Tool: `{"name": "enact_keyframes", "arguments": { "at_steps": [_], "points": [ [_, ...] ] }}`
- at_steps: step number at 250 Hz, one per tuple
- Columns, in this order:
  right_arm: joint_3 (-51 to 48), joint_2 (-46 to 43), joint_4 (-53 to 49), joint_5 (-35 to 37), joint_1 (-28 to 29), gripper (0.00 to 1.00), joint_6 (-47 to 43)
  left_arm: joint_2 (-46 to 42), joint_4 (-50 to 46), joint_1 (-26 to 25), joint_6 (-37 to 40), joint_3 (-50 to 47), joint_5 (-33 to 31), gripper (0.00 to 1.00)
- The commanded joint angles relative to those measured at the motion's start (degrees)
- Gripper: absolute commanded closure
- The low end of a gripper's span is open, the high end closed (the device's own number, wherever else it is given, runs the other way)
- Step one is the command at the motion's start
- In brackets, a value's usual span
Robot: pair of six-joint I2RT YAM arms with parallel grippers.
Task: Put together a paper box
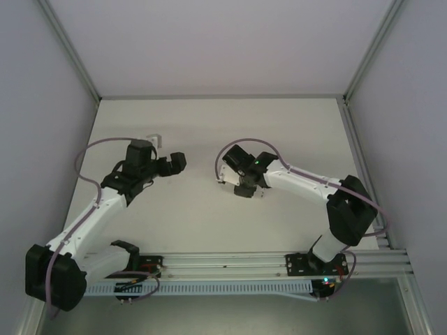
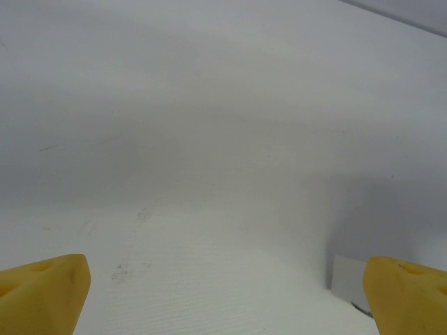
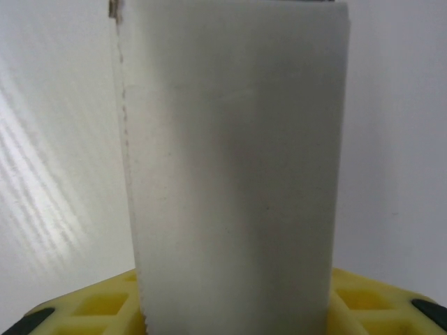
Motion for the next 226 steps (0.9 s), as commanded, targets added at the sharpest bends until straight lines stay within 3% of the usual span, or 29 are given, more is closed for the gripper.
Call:
{"name": "enact_keyframes", "arguments": {
  "at_steps": [1, 12, 23, 42, 64, 82, 104, 130, 143, 164, 197, 226],
  "points": [
    [1.53, 0.41, 4.18, 14.12, 2.58, 0.49, -4.74, -2.03, -1.07, 0.4, 0.72, -0.77, -2.45, 0.0],
    [-0.4, 0.58, 11.16, 19.83, 3.1, 0.46, -7.63, -2.34, -1.21, 0.45, 0.64, -0.89, -3.0, 0.0],
    [-3.4, 1.14, 18.09, 23.92, 3.64, 0.53, -11.98, -2.56, -1.34, 0.44, 0.29, -1.15, -3.97, 0.0],
    [-9.12, 2.61, 29.61, 27.15, 4.59, 0.56, -20.51, -2.88, -1.43, 0.45, 0.18, -1.58, -4.95, 0.0],
    [-15.03, 3.82, 42.04, 27.23, 5.22, 0.5, -25.81, -3.21, -1.22, 0.43, 0.21, -2.01, -5.47, 0.0],
    [-19.69, 3.26, 48.45, 23.0, 5.41, 0.45, -28.16, -3.19, -1.35, 0.42, 0.37, -2.02, -5.9, 0.0],
    [-25.04, 1.19, 54.88, 19.84, 5.87, 0.47, -29.27, -3.1, -1.19, 0.45, 0.45, -1.93, -6.11, 0.0],
    [-28.48, -2.15, 54.19, 16.58, 6.07, 0.42, -29.34, -2.97, -0.65, 0.53, 0.46, -2.21, -6.38, 0.0],
    [-28.11, -3.59, 50.92, 16.28, 6.03, 0.31, -27.27, -2.75, -0.53, 0.53, 0.54, -2.14, -6.33, 0.0],
    [-26.81, -5.78, 45.08, 15.07, 6.03, 0.24, -22.32, -2.27, -0.52, 0.53, 0.72, -1.96, -6.37, 0.0],
    [-23.97, -9.9, 36.06, 6.49, 6.22, 0.01, -15.73, -1.61, -0.59, 0.61, 0.72, -1.54, -6.28, 0.0],
    [-21.88, -13.96, 32.09, -0.77, 6.3, 0.0, -12.57, -1.36, -0.6, 0.65, 0.72, -0.99, -6.28, 0.0]
  ]
}}
